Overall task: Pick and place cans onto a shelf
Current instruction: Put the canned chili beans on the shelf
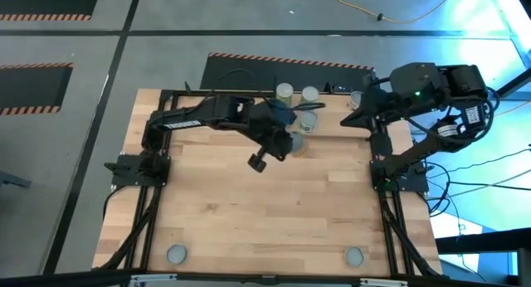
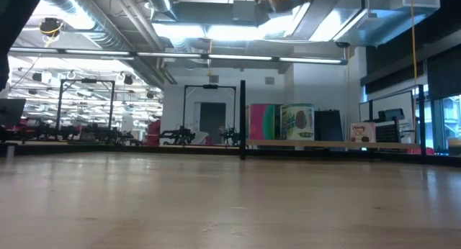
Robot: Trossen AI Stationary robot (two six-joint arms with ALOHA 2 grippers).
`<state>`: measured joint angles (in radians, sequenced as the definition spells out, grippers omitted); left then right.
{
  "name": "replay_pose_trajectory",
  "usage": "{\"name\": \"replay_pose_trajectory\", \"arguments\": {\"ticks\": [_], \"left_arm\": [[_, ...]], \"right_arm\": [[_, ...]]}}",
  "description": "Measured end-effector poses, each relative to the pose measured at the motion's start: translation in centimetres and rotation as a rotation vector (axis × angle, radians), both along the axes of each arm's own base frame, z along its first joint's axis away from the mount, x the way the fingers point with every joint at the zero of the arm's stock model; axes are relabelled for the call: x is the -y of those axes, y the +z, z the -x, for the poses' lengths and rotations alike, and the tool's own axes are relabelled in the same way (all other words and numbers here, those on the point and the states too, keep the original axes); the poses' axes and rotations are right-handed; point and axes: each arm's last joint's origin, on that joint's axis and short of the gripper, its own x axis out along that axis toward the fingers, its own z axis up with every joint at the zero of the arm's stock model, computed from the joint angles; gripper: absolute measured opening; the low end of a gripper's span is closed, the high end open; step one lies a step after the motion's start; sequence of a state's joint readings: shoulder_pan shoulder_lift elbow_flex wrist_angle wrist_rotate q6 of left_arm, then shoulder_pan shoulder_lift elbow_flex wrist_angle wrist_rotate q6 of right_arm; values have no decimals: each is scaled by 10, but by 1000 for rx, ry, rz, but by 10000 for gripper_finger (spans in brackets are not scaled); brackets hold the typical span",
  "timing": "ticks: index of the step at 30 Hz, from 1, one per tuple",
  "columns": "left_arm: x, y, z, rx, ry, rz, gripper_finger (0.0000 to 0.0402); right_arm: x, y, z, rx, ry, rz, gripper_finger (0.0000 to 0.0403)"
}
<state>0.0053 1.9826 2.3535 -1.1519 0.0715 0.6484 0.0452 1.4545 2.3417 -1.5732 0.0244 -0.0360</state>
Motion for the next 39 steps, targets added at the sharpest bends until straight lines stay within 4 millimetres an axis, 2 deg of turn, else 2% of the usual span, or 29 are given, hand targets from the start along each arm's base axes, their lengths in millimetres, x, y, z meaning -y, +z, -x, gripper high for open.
{"name": "replay_pose_trajectory", "arguments": {"ticks": [7,11,19,26,34,39], "left_arm": [[-8,-25,-36,50,-6,-1,0],[-10,-38,-44,18,-7,5,0],[-1,-40,-40,-29,-122,84,0],[-4,-29,-21,-83,-155,141,0],[1,3,4,13,-309,250,0],[4,5,6,22,-419,356,0]], "right_arm": [[0,4,11,27,18,21,12],[1,6,16,39,7,7,9],[1,3,12,26,1,-1,25],[0,-7,3,-29,11,2,51],[-4,-32,-15,-146,214,78,61],[-5,-45,-31,-150,317,180,61]]}}
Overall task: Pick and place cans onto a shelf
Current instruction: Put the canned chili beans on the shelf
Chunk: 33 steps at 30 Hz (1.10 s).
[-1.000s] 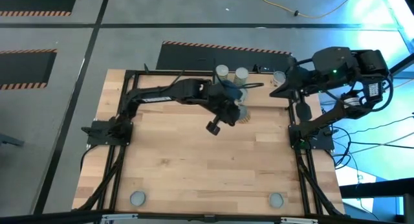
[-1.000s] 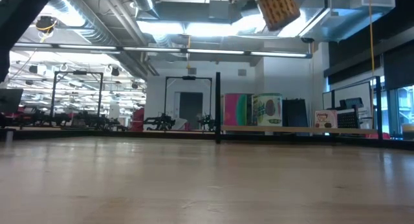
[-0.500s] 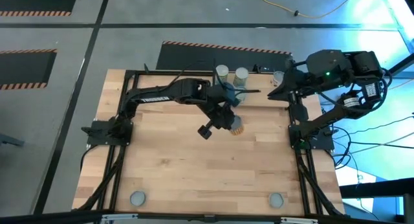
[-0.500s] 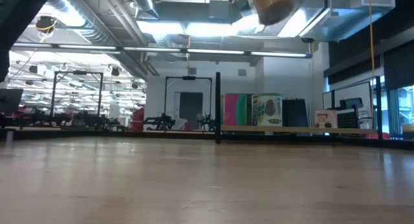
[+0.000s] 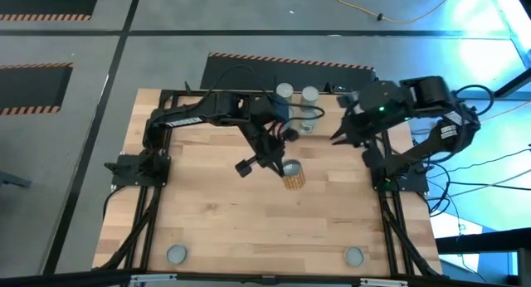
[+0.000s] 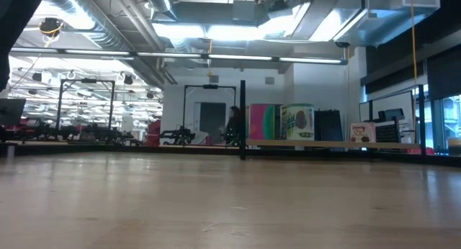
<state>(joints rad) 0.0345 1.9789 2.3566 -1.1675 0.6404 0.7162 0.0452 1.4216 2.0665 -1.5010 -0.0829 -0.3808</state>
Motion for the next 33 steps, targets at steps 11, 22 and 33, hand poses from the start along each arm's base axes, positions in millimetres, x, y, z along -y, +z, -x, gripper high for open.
{"name": "replay_pose_trajectory", "arguments": {"ticks": [11,22,33], "left_arm": [[2,2,1,16,-85,84,0],[-5,3,2,20,-113,132,0],[-4,4,3,34,-186,182,0]], "right_arm": [[-8,-32,-38,78,283,-56,61],[-9,-52,-58,165,412,-5,61],[3,-53,-68,296,524,-96,61]]}}
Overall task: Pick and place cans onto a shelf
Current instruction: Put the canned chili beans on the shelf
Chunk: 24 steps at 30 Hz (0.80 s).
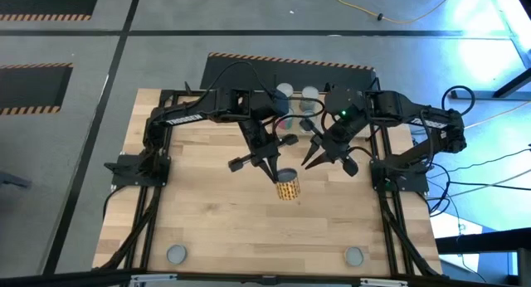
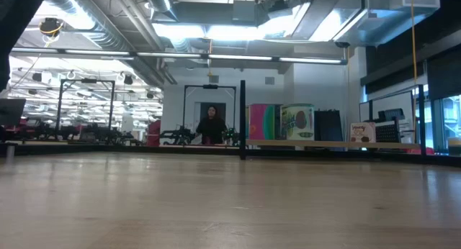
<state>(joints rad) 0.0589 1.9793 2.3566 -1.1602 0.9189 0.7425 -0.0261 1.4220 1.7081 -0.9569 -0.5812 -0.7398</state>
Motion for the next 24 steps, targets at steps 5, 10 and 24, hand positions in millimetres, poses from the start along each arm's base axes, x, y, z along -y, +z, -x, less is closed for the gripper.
{"name": "replay_pose_trajectory", "arguments": {"ticks": [5,10,24], "left_arm": [[0,0,0,6,8,-18,0],[-3,-4,-2,-47,129,-97,0],[-36,-7,-6,-78,534,-355,0]], "right_arm": [[0,2,-1,27,2,3,61],[3,1,2,-6,-62,27,61],[11,68,70,141,-525,110,61]]}}
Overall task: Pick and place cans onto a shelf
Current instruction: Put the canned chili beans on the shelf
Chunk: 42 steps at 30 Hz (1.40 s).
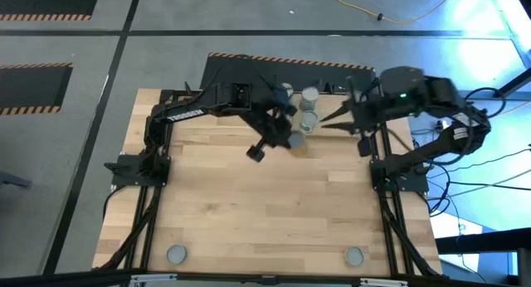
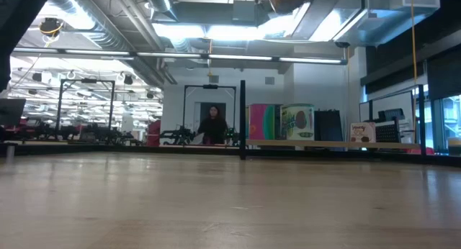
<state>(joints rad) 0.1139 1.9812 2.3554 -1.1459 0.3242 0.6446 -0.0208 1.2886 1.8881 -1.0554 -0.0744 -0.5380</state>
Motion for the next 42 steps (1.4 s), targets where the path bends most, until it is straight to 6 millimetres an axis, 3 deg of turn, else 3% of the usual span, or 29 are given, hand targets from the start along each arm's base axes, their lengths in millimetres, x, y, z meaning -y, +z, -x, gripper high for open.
{"name": "replay_pose_trajectory", "arguments": {"ticks": [8,18,33,38,42], "left_arm": [[-42,12,-14,193,252,-21,0],[-67,18,-34,418,276,-29,0],[-96,-51,-90,400,324,-15,0],[-92,-78,-105,336,332,42,0],[-76,-94,-116,292,286,64,0]], "right_arm": [[4,11,40,-2,-238,-103,61],[4,5,58,-92,-281,-157,61],[8,10,88,-34,-437,-76,61],[8,11,94,-19,-437,-79,61],[8,12,95,-16,-437,-79,61]]}}
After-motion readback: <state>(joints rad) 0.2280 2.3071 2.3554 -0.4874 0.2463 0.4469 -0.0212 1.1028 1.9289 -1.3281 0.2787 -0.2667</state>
